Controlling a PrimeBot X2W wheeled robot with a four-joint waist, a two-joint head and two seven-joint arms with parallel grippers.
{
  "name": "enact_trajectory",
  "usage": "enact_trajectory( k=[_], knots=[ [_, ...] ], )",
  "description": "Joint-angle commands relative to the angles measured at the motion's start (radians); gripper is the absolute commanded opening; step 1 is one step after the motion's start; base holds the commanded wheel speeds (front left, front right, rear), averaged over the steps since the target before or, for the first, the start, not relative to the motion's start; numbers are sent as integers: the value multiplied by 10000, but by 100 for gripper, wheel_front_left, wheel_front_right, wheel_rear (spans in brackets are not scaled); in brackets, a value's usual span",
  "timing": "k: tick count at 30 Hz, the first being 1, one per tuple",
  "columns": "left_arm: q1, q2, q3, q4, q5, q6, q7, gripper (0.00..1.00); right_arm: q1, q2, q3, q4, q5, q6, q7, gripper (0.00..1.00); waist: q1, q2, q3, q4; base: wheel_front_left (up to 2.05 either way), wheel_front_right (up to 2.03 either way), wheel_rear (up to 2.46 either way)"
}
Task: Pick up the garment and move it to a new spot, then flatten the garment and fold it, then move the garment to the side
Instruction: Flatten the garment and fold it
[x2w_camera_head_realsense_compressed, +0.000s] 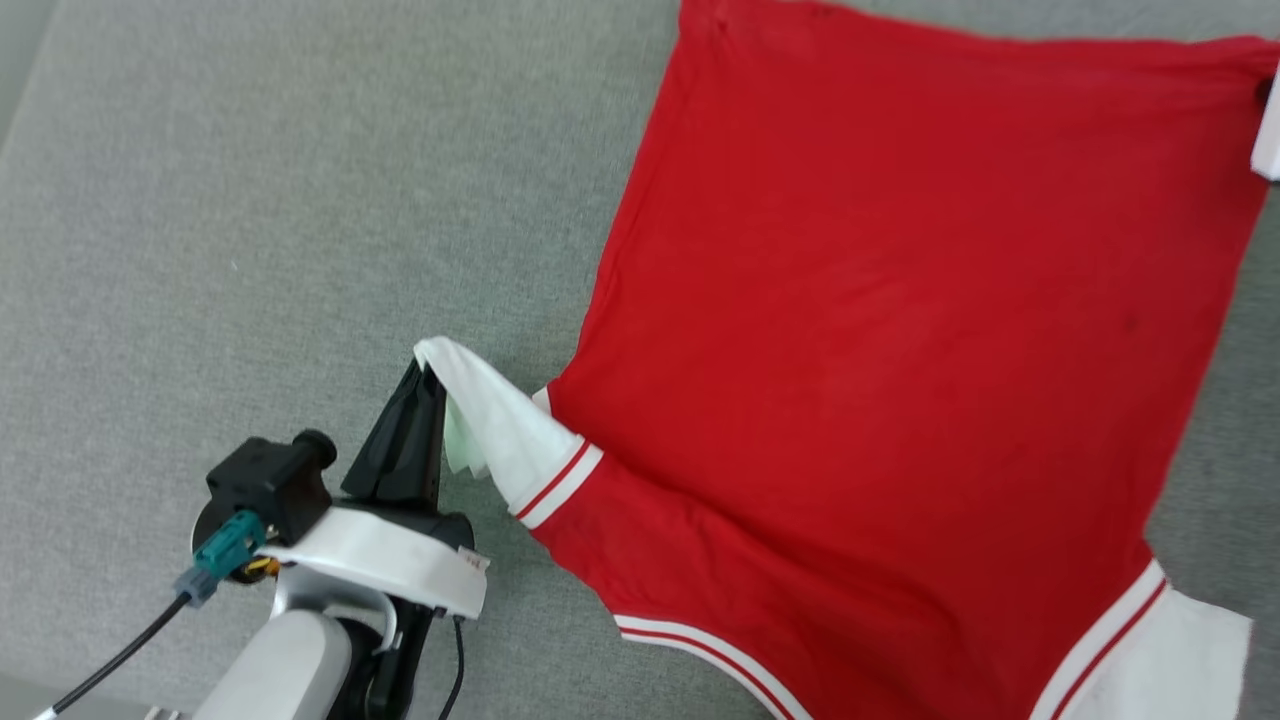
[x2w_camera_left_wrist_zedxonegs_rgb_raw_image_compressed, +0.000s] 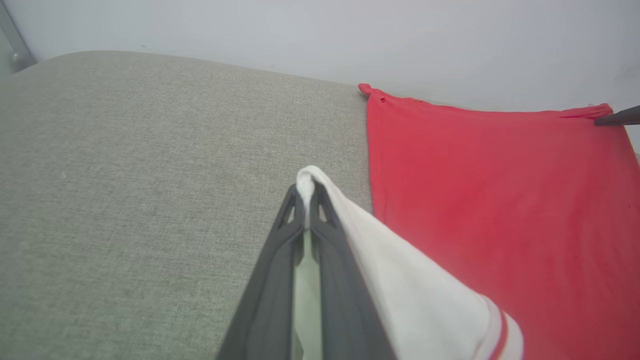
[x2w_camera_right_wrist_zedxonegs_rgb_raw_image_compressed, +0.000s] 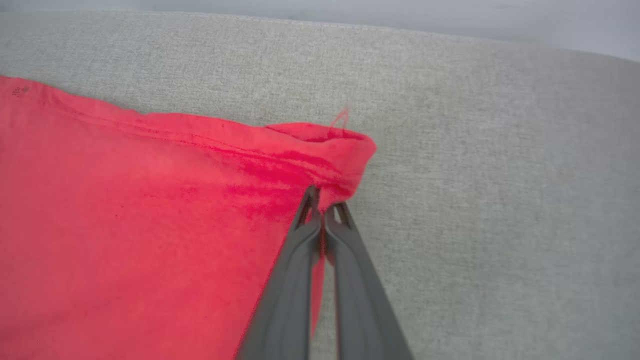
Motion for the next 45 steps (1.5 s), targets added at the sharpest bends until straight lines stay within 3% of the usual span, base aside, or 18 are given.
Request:
enact_trajectory(
  k=[1, 9, 16, 22, 26, 27, 28, 34, 41, 45],
  knots=[
    [138, 71, 0, 2, -2, 53, 19, 0, 238, -90, 130, -71, 91, -8, -35, 0, -1, 0, -574, -280, 0, 0, 0],
    [1273, 344, 219, -279, -241, 625, 300, 0, 2552, -935, 2060, -1685, 1525, -7, 218, 0, -1, 0, -2298, -1343, 0, 0, 0],
    [2404, 705, 512, -549, -504, 1127, 616, 0, 6357, -1574, 2360, -4139, 2691, -7, 1565, 0, -1, 0, -3360, -2209, 0, 0, 0],
    [3124, 830, 654, -718, -730, 1396, 747, 0, 9877, -1205, 1860, -5899, 2985, -7, 2343, 0, -1, 0, -3808, -2677, 0, 0, 0],
    [3370, 852, 635, -684, -855, 1432, 862, 0, 11581, -514, 1513, -6462, 3188, -7, 2748, 0, -1, 0, -4002, -2767, 0, 0, 0],
    [3364, 858, 625, -685, -879, 1430, 882, 0, 11800, -410, 1441, -6647, 3176, -5, 2645, 20, -1, 0, -4013, -2772, 0, 0, 0],
    [3365, 865, 620, -700, -879, 1440, 882, 0, 11981, -292, 1371, -6810, 3176, -7, 2534, 100, -1, 0, -4014, -2784, 0, 0, 0],
    [3223, 1045, 492, -858, -631, 1573, 1102, 0, 11526, 152, 683, -7498, 3088, -5, 544, 100, -1, 0, -3836, -2821, 0, 0, 0],
    [2613, 1125, 365, -1120, -391, 1510, 1243, 0, 9875, 365, 308, -6850, 3489, -4, -2692, 100, -1, 0, -3163, -2421, 0, 0, 0],
    [2090, 1145, 273, -1182, -231, 1361, 1214, 0, 8617, 300, 452, -6246, 3559, -5, -3449, 100, -1, 0, -2520, -2082, 0, 0, 0]
  ],
)
